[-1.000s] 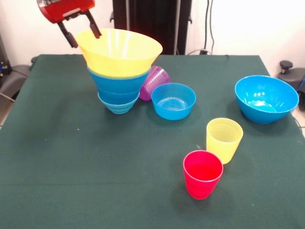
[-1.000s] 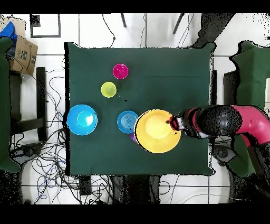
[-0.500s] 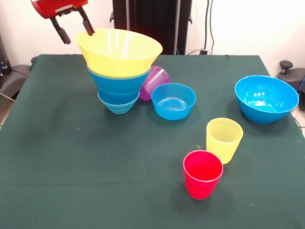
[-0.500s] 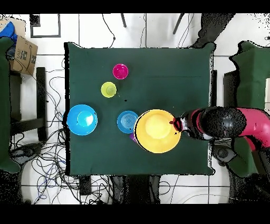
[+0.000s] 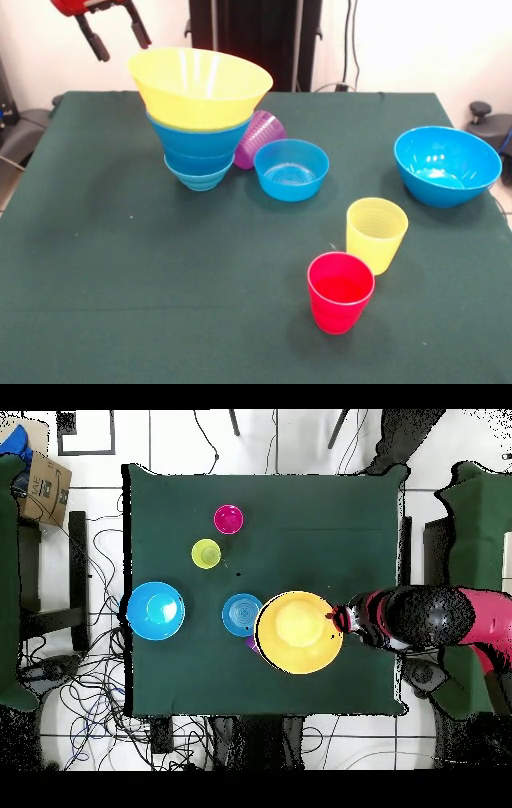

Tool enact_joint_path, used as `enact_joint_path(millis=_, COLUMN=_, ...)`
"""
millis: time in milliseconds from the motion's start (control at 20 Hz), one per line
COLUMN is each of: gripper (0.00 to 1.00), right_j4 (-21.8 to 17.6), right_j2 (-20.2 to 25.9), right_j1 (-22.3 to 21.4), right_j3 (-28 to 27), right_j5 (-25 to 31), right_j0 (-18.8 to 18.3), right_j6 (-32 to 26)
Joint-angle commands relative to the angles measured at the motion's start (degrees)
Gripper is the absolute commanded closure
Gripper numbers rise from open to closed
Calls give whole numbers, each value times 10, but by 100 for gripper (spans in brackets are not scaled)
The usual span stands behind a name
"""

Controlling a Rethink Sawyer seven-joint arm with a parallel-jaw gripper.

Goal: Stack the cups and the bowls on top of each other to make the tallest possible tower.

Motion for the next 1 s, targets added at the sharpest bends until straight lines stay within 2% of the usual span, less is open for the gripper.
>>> enact_joint_path(millis=50, gripper=0, right_j4=11, right_j2=-49, right_j1=-44, right_j3=27, right_j5=-39, right_j0=57, right_j6=88)
enact_joint_path(millis=250, gripper=0, right_j4=28, right_j2=-68, right_j1=-90, right_j3=22, right_j5=-33, right_j0=91, right_j6=131)
enact_joint_path(millis=400, gripper=0, right_j4=44, right_j2=-83, right_j1=-135, right_j3=9, right_j5=-9, right_j0=115, right_j6=160)
enact_joint_path(millis=500, gripper=0, right_j4=48, right_j2=-92, right_j1=-147, right_j3=3, right_j5=-2, right_j0=125, right_j6=170)
enact_joint_path(millis=700, gripper=0, right_j4=47, right_j2=-126, right_j1=-151, right_j3=-5, right_j5=-21, right_j0=160, right_j6=220)
enact_joint_path(millis=1000, gripper=0, right_j4=17, right_j2=-194, right_j1=-129, right_j3=-2, right_j5=-93, right_j0=244, right_j6=347)
